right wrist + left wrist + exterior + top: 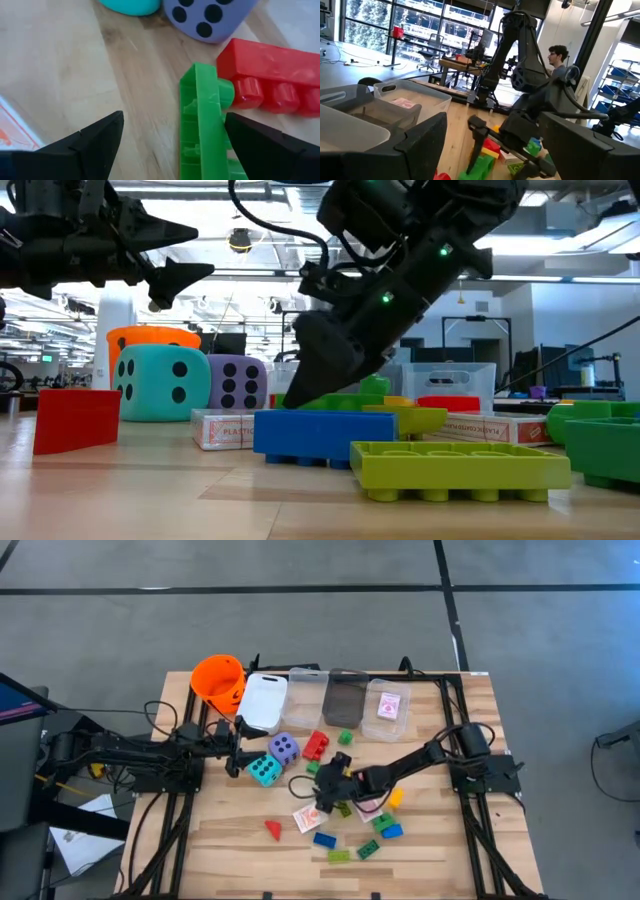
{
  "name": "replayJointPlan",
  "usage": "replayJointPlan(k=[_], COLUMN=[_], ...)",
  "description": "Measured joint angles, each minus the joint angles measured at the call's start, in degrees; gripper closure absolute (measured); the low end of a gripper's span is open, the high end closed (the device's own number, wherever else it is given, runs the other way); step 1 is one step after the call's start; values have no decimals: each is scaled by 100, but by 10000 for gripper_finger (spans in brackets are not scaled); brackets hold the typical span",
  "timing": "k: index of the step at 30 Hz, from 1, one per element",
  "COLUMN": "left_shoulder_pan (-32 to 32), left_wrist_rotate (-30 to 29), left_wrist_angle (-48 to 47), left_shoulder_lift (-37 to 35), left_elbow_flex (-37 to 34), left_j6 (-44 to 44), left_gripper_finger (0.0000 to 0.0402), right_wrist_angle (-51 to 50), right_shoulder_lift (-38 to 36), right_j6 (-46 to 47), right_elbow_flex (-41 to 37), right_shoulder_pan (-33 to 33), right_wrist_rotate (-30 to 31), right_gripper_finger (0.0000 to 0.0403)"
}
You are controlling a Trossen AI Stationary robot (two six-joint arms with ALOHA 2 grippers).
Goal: Pick & Place Toys
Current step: Put the large middle green game piece into the black bin
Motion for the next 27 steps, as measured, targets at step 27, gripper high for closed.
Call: replayJointPlan(k=[27], left_shoulder_pan=[0], left_wrist_rotate=[-4], left_wrist_angle=[0], left_shoulder_lift=[0], left_elbow_flex=[0], left_j6=[2], left_gripper_finger=[92], right_wrist_angle=[-908], right_shoulder_lift=[-23], right_j6=[1254], right_elbow_flex=[14], right_shoulder_pan=[-456], right_wrist_rotate=[-861], right_gripper_finger=[150])
